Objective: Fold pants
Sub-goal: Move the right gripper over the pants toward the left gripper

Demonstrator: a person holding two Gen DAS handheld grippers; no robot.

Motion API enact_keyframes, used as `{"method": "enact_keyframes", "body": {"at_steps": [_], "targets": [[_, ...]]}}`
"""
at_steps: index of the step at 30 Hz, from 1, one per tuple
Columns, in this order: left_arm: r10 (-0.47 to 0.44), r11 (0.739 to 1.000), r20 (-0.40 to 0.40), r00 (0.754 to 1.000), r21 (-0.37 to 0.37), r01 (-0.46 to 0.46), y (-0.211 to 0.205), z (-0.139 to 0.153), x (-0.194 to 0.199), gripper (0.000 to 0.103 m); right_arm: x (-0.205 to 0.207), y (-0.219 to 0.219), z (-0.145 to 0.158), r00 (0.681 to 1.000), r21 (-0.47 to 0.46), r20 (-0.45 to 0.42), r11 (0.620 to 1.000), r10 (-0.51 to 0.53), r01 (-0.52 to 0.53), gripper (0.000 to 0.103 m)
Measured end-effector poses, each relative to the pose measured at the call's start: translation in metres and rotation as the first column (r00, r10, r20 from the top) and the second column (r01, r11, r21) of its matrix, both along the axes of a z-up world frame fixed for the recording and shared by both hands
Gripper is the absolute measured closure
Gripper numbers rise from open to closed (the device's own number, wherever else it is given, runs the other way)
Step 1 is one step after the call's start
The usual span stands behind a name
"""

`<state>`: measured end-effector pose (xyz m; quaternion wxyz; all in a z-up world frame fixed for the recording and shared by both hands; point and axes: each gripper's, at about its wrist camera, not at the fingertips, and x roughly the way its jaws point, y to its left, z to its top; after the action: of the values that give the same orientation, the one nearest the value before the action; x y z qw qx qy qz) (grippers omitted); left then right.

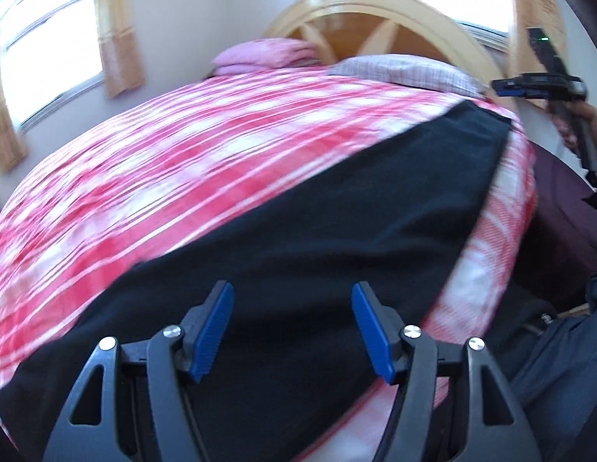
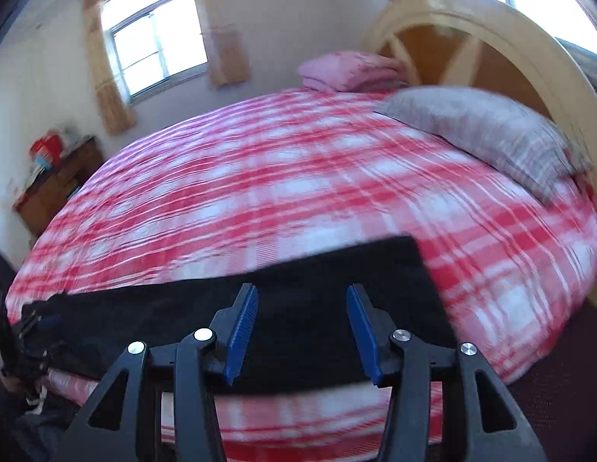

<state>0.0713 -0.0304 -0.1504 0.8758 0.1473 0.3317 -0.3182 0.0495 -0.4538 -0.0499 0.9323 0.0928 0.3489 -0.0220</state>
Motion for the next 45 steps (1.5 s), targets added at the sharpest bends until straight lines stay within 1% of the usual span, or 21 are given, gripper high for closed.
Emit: {"method": "enact_keyframes", "body": {"at_steps": [2,4,6,8,10,11,14,16,19,23,24,26,27,29,31,32,34,38,40,43,45], "targets": [[0.044,0.999,-0.026,0.999,-0.012,-0.045,0.02,-0.005,0.007,0.036,0.023,0.033,0.0,0.996,0.031,-0.021,0.995,0.091,-0.09,0.053],[0.058,0.998,-0.062,0.996,-0.018,-0.059,0.03,-0.015,0.008,0.036,0.052,0.074,-0.001,0.982,0.082,-0.045,0.98,0.185,-0.181,0.053],[0.049,0.999,-0.094,0.994,-0.018,-0.051,0.032,-0.028,0.005,0.036,0.08,0.113,-0.006,0.956,0.147,-0.077,0.952,0.283,-0.27,0.053],[0.031,0.999,-0.058,0.998,-0.017,-0.032,0.029,-0.032,-0.004,0.027,0.109,0.158,-0.014,0.922,0.181,-0.112,0.92,0.37,-0.347,0.053],[0.029,0.999,-0.058,0.998,-0.037,-0.031,0.028,-0.036,-0.01,0.016,0.129,0.197,-0.023,0.892,0.199,-0.152,0.898,0.425,-0.393,0.053],[0.029,0.998,-0.062,0.998,-0.054,-0.032,0.028,-0.037,-0.012,0.014,0.144,0.221,-0.03,0.874,0.205,-0.177,0.885,0.453,-0.418,0.053],[0.015,0.999,-0.041,0.999,-0.043,-0.017,0.025,-0.038,-0.018,0.012,0.178,0.271,-0.048,0.835,0.244,-0.222,0.858,0.504,-0.453,0.054],[0.018,0.997,-0.048,0.999,-0.07,-0.021,0.032,-0.034,-0.017,0.012,0.195,0.297,-0.058,0.812,0.284,-0.237,0.838,0.533,-0.466,0.054],[0.034,0.992,-0.025,0.999,-0.122,-0.037,0.046,-0.021,-0.019,0.012,0.215,0.334,-0.073,0.771,0.363,-0.267,0.802,0.578,-0.475,0.061],[0.084,0.992,0.062,0.995,-0.101,-0.078,0.065,-0.006,-0.019,0.012,0.235,0.374,-0.093,0.715,0.428,-0.321,0.769,0.621,-0.475,0.063],[0.096,0.991,0.064,0.993,-0.098,-0.09,0.069,-0.006,-0.017,0.012,0.24,0.381,-0.102,0.695,0.457,-0.343,0.759,0.632,-0.464,0.063],[0.119,0.989,0.035,0.992,-0.093,-0.115,0.075,-0.012,-0.01,0.012,0.245,0.392,-0.113,0.677,0.488,-0.371,0.753,0.636,-0.441,0.063],[0.125,0.988,0.017,0.992,-0.094,-0.123,0.077,-0.016,-0.008,0.012,0.247,0.398,-0.12,0.664,0.501,-0.383,0.748,0.642,-0.434,0.073],[0.117,0.989,-0.017,0.993,-0.092,-0.118,0.077,-0.025,-0.005,0.012,0.248,0.406,-0.132,0.638,0.538,-0.415,0.74,0.649,-0.402,0.084],[0.119,0.99,-0.024,0.993,-0.075,-0.12,0.077,-0.032,-0.006,0.012,0.246,0.405,-0.134,0.649,0.552,-0.404,0.738,0.645,-0.389,0.095],[0.117,0.991,-0.019,0.993,-0.069,-0.118,0.075,-0.034,-0.007,0.012,0.244,0.404,-0.131,0.662,0.562,-0.384,0.732,0.644,-0.386,0.097],[0.116,0.991,-0.018,0.993,-0.071,-0.117,0.075,-0.034,-0.006,0.012,0.237,0.399,-0.118,0.696,0.549,-0.335,0.732,0.635,-0.404,0.098],[0.127,0.987,-0.035,0.991,-0.092,-0.129,0.081,-0.034,-0.003,0.012,0.223,0.395,-0.09,0.746,0.502,-0.257,0.744,0.614,-0.44,0.099],[0.127,0.988,-0.029,0.992,-0.083,-0.129,0.081,-0.035,-0.002,0.011,0.223,0.396,-0.086,0.755,0.476,-0.243,0.753,0.609,-0.454,0.1],[0.118,0.992,-0.005,0.993,-0.049,-0.119,0.075,-0.039,-0.006,0.011,0.233,0.398,-0.103,0.769,0.401,-0.289,0.802,0.57,-0.443,0.1],[0.117,0.992,0.006,0.993,-0.044,-0.117,0.072,-0.041,-0.006,0.01,0.241,0.398,-0.126,0.758,0.414,-0.331,0.808,0.562,-0.419,0.1]]}}
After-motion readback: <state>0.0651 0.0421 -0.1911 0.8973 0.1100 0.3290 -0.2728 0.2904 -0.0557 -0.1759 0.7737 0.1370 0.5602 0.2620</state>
